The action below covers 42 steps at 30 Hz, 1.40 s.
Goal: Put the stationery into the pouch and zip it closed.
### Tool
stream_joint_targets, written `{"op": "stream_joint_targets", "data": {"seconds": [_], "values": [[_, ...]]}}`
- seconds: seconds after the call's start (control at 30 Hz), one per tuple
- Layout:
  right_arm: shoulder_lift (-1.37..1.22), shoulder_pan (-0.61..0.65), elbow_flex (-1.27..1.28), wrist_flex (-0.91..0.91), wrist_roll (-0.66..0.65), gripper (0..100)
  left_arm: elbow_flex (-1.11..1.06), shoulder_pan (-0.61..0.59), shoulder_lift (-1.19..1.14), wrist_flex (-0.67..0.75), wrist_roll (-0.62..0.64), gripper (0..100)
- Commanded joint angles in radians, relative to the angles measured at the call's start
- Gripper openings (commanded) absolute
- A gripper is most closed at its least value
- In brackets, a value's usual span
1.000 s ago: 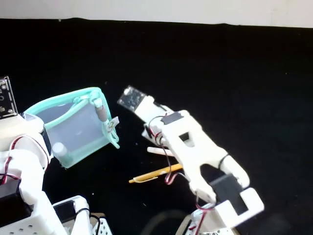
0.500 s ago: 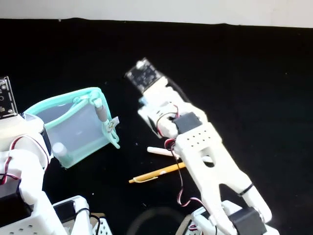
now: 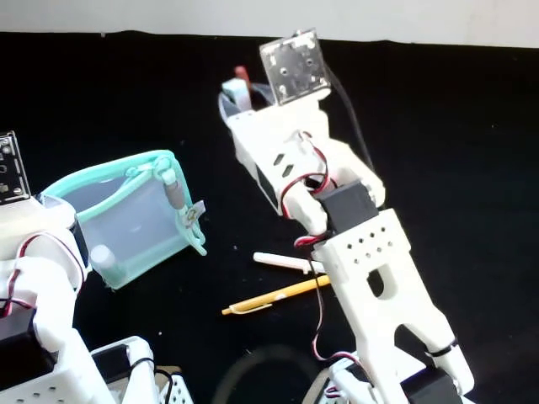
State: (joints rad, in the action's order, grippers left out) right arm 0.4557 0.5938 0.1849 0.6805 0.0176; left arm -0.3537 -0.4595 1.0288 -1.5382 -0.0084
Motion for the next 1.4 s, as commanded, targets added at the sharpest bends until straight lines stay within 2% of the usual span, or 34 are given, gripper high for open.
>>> {"op": "stream_joint_targets", "data": {"seconds": [0.0, 0.33, 0.87, 1.03, 1.37], "values": [[0.041, 0.038, -0.114, 0.002, 0.017, 0.8, -0.008, -0.004, -0.007, -0.002, -0.003, 1], [0.035, 0.133, -0.300, 0.002, 0.017, 0.8, -0.008, -0.004, -0.007, -0.002, -0.003, 1], [-0.262, 0.372, -0.785, 0.005, 0.012, 0.8, -0.008, -0.004, -0.007, -0.002, -0.003, 1], [-0.344, 0.443, -0.914, 0.071, 0.011, 0.8, -0.008, -0.004, -0.005, -0.002, -0.003, 1], [-0.476, 0.515, -0.989, 0.074, 0.011, 0.8, -0.008, -0.004, -0.004, -0.002, -0.003, 1]]}}
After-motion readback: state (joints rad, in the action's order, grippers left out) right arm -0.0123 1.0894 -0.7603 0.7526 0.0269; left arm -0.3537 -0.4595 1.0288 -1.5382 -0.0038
